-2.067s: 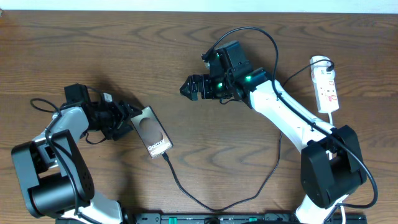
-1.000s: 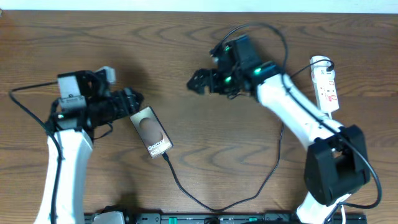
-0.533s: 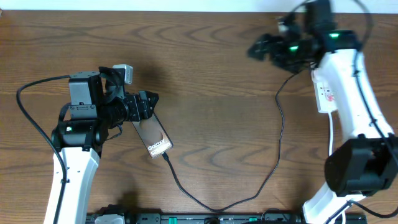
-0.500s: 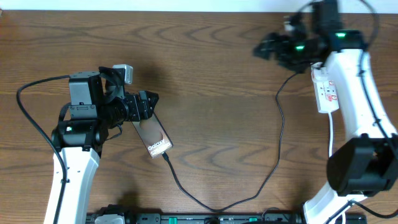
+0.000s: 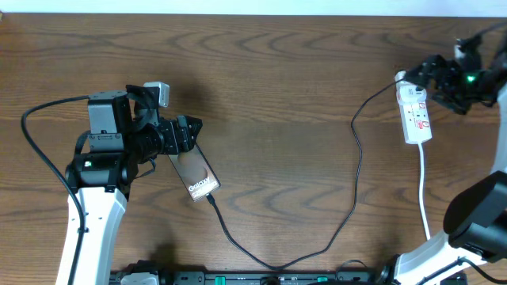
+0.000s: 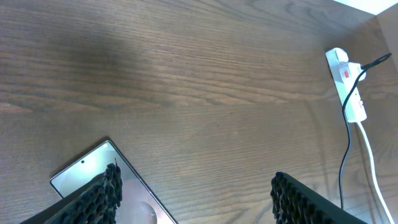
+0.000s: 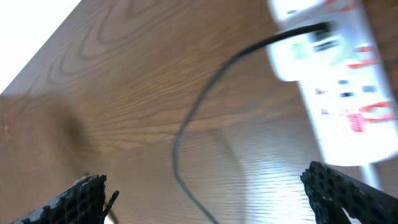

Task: Plug charger to phone and switch on socket
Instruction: 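Move the right gripper to the white power strip's switch, then press the orange switch beside the plugged adapter with the right gripper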

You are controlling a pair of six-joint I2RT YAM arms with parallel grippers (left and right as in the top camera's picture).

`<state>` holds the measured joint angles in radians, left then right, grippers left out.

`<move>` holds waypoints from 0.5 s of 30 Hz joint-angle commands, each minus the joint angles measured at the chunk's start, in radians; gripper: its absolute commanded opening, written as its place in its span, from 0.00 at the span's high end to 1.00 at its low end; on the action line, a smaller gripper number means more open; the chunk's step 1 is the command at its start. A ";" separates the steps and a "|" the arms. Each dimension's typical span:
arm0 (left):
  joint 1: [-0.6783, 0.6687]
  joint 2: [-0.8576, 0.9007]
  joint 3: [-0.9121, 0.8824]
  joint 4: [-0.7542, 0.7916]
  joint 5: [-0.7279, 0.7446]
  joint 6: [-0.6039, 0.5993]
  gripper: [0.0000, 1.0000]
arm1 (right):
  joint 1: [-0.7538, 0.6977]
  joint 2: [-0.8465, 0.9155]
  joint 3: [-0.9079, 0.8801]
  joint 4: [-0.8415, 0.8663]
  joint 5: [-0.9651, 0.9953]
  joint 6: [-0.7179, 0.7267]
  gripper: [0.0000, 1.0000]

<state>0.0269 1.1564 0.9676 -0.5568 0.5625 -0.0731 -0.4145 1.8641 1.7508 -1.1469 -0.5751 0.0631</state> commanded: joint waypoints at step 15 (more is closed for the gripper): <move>-0.002 0.000 0.018 -0.019 -0.002 0.020 0.24 | -0.065 0.103 0.017 0.031 0.061 -0.095 0.01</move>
<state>0.0269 1.1564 0.9676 -0.5732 0.5625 -0.0727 -0.4747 1.9194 1.7527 -1.1221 -0.5205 -0.0124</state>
